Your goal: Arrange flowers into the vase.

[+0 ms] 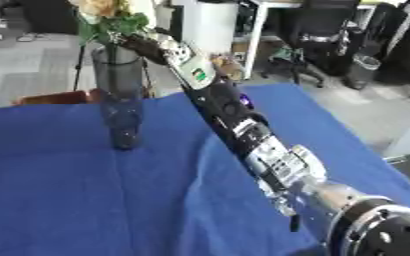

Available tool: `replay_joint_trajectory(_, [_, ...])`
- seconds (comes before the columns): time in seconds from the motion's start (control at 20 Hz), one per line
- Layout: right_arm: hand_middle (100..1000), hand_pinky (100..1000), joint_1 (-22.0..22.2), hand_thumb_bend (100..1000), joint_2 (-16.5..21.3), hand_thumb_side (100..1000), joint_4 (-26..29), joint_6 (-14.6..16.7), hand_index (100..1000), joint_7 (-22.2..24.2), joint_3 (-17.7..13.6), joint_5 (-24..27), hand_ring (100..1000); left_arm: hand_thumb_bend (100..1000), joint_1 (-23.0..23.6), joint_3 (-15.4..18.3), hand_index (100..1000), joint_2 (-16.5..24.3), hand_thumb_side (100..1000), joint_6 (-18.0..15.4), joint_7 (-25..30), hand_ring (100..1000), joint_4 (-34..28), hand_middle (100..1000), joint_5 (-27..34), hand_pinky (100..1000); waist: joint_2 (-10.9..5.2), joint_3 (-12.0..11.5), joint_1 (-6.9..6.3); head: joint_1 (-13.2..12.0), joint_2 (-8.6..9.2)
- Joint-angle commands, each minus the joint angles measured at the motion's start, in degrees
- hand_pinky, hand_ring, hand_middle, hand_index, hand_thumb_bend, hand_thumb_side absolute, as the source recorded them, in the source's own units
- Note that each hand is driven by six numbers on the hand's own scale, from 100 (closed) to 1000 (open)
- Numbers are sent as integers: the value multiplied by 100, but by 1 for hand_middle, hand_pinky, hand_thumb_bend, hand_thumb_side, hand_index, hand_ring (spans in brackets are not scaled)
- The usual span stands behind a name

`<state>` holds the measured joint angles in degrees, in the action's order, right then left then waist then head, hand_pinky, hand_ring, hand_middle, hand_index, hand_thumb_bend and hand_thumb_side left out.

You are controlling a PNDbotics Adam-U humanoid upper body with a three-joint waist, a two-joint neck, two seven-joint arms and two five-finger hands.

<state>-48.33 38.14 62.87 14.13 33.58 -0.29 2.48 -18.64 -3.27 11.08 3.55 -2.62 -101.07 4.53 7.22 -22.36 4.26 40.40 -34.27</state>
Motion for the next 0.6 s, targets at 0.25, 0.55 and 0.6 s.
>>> replay_joint_trajectory(0.25, [868,1000,-41,390,405,844,105,242,1000,-158,-39,-377,1000,566,-44,59,774,119,750,8,-17,568,-65,607,-10,418,-104,3,65,-21,-14])
replay_joint_trajectory(0.55, [875,1000,-30,472,398,832,141,435,1000,-555,-54,-966,1000,565,-40,60,774,121,751,11,-19,568,-65,607,-8,418,-100,7,61,-19,-11])
replay_joint_trajectory(0.6, [876,1000,-27,493,394,828,140,458,1000,-617,-59,-1067,1000,564,-40,61,774,121,751,12,-20,568,-65,607,-8,419,-99,8,60,-22,-9])
